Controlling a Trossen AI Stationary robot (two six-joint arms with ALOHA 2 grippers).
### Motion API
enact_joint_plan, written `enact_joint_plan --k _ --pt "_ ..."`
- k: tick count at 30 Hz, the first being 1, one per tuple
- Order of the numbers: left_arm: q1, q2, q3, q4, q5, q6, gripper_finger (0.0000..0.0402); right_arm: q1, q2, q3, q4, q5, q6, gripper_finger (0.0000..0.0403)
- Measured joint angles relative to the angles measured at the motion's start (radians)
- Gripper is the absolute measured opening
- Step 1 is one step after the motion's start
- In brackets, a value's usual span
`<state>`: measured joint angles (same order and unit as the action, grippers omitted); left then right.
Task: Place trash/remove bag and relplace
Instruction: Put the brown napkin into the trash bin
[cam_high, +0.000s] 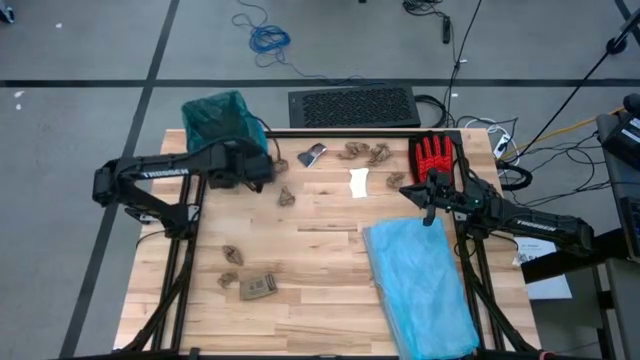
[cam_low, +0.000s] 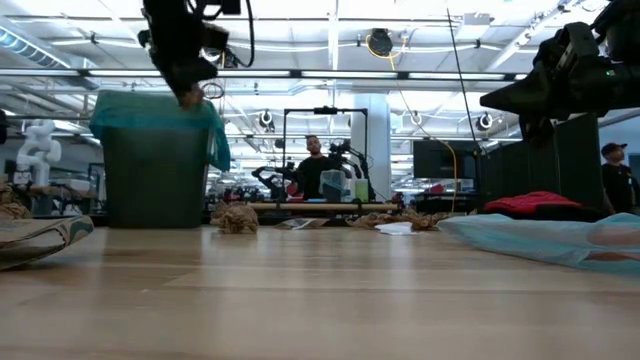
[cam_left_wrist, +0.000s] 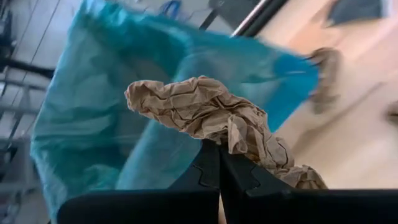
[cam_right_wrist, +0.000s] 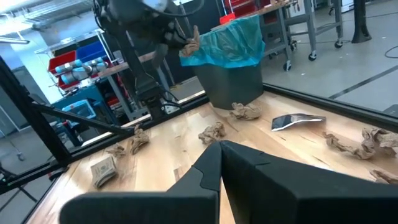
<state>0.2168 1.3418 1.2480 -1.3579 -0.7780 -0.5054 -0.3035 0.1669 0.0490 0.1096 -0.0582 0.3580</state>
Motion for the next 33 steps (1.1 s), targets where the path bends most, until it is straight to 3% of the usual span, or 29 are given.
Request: enact_joint_plan --k 6,17,22,25,28,33 --pt "0.088 -0.074 0.015 0.008 -0.034 0.067 0.0 0.0 0.0 0.0 -0.001 0.0 0.006 0.0" --pt "0.144 -0.151 0.037 0.087 -0.08 0.155 0.0 0.0 0.0 0.0 -0.001 0.0 0.008 0.0" --pt "0.288 -0.127 0.037 0.086 -0.097 0.209 0.0 0.0 0.0 0.0 -0.001 0.001 0.008 0.0" --pt "0.375 -0.111 0.037 0.089 -0.039 0.275 0.0 0.0 0.0 0.0 -0.002 0.001 0.008 0.0" --pt "0.436 -0.086 0.037 0.096 0.084 0.346 0.0 0.0 0.0 0.0 -0.002 0.001 0.008 0.0" --pt "0.467 -0.047 0.037 0.132 0.232 0.446 0.0025 0.0 0.0 0.0 -0.003 0.001 0.008 0.0"
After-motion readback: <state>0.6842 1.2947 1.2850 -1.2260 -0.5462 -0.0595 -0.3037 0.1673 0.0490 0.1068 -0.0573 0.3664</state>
